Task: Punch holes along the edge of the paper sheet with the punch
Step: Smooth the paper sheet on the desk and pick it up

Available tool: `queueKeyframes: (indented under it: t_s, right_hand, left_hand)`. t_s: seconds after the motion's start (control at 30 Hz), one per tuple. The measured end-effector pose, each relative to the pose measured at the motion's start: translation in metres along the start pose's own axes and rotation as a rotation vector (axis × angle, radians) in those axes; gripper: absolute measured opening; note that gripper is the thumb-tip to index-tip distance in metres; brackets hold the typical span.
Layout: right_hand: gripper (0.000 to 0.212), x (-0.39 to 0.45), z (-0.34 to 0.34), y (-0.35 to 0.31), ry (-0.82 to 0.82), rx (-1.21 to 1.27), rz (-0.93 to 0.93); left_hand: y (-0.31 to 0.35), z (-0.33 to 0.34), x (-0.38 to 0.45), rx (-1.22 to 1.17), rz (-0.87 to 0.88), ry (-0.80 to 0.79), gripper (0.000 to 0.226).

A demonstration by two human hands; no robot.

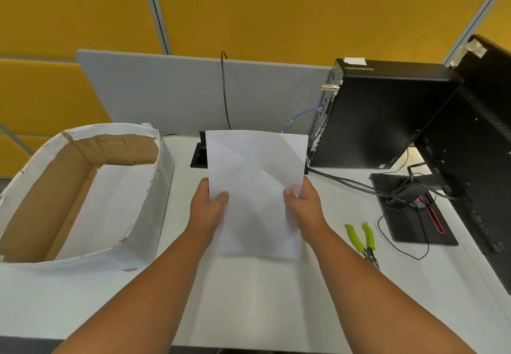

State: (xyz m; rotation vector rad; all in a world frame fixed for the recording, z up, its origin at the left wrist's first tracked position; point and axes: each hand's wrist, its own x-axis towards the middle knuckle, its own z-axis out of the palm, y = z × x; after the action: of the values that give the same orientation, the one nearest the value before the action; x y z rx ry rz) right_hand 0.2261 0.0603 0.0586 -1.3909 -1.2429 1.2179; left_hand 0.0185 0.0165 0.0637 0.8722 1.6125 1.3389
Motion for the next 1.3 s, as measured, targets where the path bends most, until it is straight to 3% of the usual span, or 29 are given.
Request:
queueKeyframes:
  t_s: [0.3, 0.5, 0.87, 1.07, 1.17, 1.3]
  right_hand:
    - [0.033, -0.003, -0.009, 0.042, -0.104, -0.140, 0.213]
    - [0.010, 0.001, -0.008, 0.045, -0.060, -0.044, 0.232]
    - [0.019, 0.011, -0.001, 0.055, 0.001, -0.042, 0.199]
    - [0.027, 0.011, -0.001, 0.073, 0.037, -0.119, 0.221]
    - [0.006, 0.008, -0.006, 0.090, 0.012, -0.114, 0.248]
    - [0.034, 0.006, -0.007, 0.078, 0.023, -0.018, 0.177]
  left_hand:
    - [-0.027, 0.001, 0.003, 0.168, -0.044, 0.005, 0.020]
    - [-0.052, 0.003, -0.002, 0.230, -0.067, -0.002, 0.021]
    - [-0.066, 0.003, -0.002, 0.276, -0.146, -0.054, 0.031]
    - [-0.080, -0.001, -0.001, 0.163, -0.266, -0.085, 0.026]
    - [-0.082, -0.001, 0.001, 0.192, -0.219, -0.110, 0.027]
    - [-0.087, -0.001, 0.000, 0.239, -0.197, -0.104, 0.026]
